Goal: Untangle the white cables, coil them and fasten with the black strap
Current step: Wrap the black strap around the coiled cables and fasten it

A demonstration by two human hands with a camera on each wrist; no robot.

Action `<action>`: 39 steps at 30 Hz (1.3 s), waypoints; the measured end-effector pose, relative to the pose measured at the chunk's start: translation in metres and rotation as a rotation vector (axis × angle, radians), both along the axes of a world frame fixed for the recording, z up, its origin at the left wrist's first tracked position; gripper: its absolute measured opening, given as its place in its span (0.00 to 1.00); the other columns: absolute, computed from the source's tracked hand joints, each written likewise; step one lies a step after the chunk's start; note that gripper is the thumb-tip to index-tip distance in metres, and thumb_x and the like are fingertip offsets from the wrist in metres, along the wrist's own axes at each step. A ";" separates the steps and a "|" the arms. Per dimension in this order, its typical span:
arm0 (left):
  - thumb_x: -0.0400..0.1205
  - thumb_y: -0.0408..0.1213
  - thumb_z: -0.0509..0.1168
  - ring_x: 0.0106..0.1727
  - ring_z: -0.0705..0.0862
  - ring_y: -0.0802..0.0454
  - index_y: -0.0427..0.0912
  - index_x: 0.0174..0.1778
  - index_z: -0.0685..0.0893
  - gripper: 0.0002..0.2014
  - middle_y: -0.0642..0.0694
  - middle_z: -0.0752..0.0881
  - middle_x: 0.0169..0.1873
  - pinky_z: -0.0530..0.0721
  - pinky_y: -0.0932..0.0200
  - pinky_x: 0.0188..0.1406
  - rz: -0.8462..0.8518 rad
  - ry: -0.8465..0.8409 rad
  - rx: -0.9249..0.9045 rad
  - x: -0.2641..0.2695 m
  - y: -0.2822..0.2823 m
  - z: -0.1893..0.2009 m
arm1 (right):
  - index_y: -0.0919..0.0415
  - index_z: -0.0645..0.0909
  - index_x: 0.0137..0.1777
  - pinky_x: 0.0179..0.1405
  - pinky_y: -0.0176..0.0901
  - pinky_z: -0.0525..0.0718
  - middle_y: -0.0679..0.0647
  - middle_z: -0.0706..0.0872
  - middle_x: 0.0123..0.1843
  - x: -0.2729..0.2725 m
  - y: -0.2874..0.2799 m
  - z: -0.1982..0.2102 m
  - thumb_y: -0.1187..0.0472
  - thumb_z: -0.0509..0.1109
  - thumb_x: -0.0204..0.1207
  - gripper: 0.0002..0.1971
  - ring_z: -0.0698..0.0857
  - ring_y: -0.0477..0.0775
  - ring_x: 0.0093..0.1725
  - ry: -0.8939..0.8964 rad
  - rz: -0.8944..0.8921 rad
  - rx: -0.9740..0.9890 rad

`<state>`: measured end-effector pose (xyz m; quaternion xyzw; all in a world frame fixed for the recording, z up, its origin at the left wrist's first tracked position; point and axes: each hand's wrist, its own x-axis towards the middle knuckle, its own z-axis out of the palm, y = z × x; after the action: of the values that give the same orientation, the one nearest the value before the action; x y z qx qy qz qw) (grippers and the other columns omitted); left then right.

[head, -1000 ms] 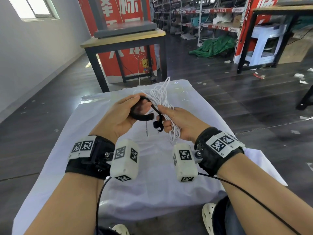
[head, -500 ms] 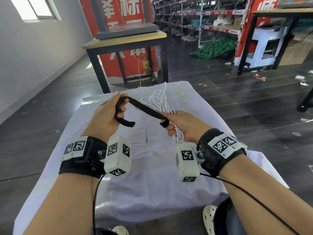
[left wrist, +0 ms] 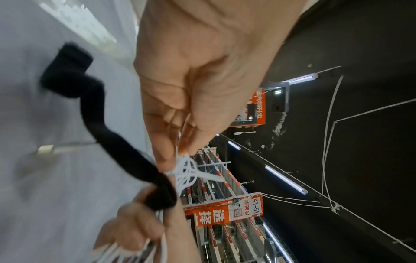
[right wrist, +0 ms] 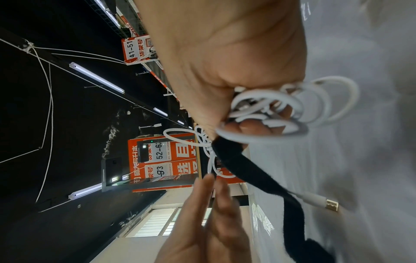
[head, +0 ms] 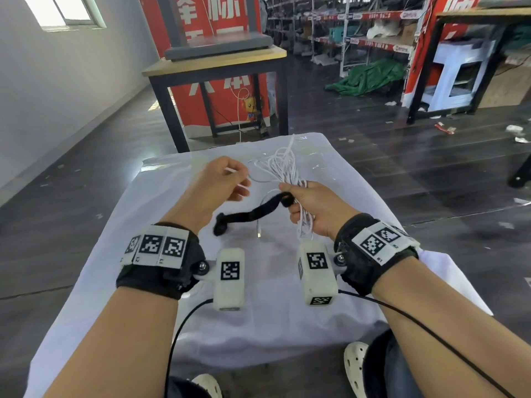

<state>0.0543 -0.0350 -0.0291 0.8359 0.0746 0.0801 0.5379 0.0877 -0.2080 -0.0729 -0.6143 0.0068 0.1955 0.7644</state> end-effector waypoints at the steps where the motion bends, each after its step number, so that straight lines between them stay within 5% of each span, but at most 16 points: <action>1: 0.85 0.37 0.64 0.34 0.88 0.56 0.41 0.51 0.82 0.05 0.44 0.89 0.39 0.86 0.65 0.35 -0.058 0.074 -0.086 -0.002 -0.008 0.000 | 0.62 0.75 0.41 0.14 0.33 0.70 0.59 0.74 0.30 0.000 0.001 0.000 0.64 0.68 0.81 0.07 0.68 0.45 0.15 -0.014 -0.008 -0.002; 4: 0.85 0.38 0.63 0.36 0.91 0.53 0.40 0.51 0.84 0.07 0.42 0.91 0.36 0.88 0.66 0.36 -0.144 0.197 -0.222 -0.006 -0.026 -0.005 | 0.62 0.75 0.41 0.14 0.33 0.71 0.59 0.73 0.30 0.000 0.003 -0.002 0.63 0.68 0.81 0.07 0.69 0.45 0.15 -0.070 -0.028 -0.026; 10: 0.85 0.39 0.63 0.45 0.91 0.47 0.38 0.53 0.85 0.09 0.38 0.91 0.44 0.89 0.61 0.46 -0.163 0.226 -0.271 -0.002 -0.031 -0.019 | 0.60 0.76 0.41 0.18 0.36 0.73 0.57 0.75 0.31 0.001 0.004 -0.001 0.61 0.68 0.81 0.08 0.71 0.46 0.19 -0.171 -0.050 -0.075; 14: 0.82 0.29 0.67 0.40 0.90 0.55 0.34 0.47 0.86 0.03 0.42 0.90 0.39 0.87 0.68 0.40 -0.115 0.141 -0.439 0.000 -0.033 -0.022 | 0.59 0.77 0.42 0.17 0.35 0.72 0.56 0.74 0.30 -0.001 0.008 0.000 0.61 0.67 0.82 0.07 0.71 0.44 0.18 -0.208 0.002 -0.106; 17: 0.80 0.19 0.63 0.38 0.90 0.54 0.36 0.43 0.84 0.09 0.41 0.88 0.39 0.87 0.68 0.38 -0.065 0.095 -0.473 0.001 -0.029 -0.020 | 0.59 0.78 0.44 0.19 0.36 0.72 0.55 0.76 0.30 -0.001 0.006 0.001 0.61 0.68 0.81 0.05 0.70 0.45 0.19 -0.204 0.013 -0.121; 25: 0.85 0.21 0.54 0.43 0.89 0.51 0.36 0.52 0.79 0.10 0.42 0.82 0.48 0.89 0.55 0.49 0.102 -0.138 -0.383 -0.001 0.006 0.007 | 0.58 0.76 0.41 0.24 0.38 0.73 0.53 0.75 0.32 0.003 -0.007 0.002 0.61 0.66 0.82 0.08 0.70 0.47 0.24 -0.172 0.017 -0.256; 32: 0.85 0.24 0.58 0.49 0.90 0.52 0.44 0.67 0.79 0.17 0.52 0.77 0.61 0.88 0.60 0.46 -0.246 -0.160 -0.057 -0.023 -0.016 0.039 | 0.58 0.77 0.41 0.23 0.39 0.70 0.53 0.75 0.30 -0.005 -0.003 0.001 0.60 0.66 0.82 0.08 0.69 0.47 0.24 -0.228 0.194 -0.471; 39: 0.85 0.21 0.56 0.50 0.90 0.45 0.55 0.76 0.72 0.28 0.46 0.82 0.63 0.89 0.52 0.52 -0.624 0.169 0.091 -0.026 -0.032 0.019 | 0.65 0.77 0.38 0.24 0.39 0.71 0.55 0.78 0.29 -0.017 0.000 0.011 0.69 0.57 0.80 0.11 0.71 0.50 0.26 -0.349 0.340 -0.693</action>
<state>0.0283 -0.0672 -0.0104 0.8453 -0.1445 -0.1552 0.4904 0.0711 -0.2080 -0.0618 -0.8512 -0.1587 0.1980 0.4594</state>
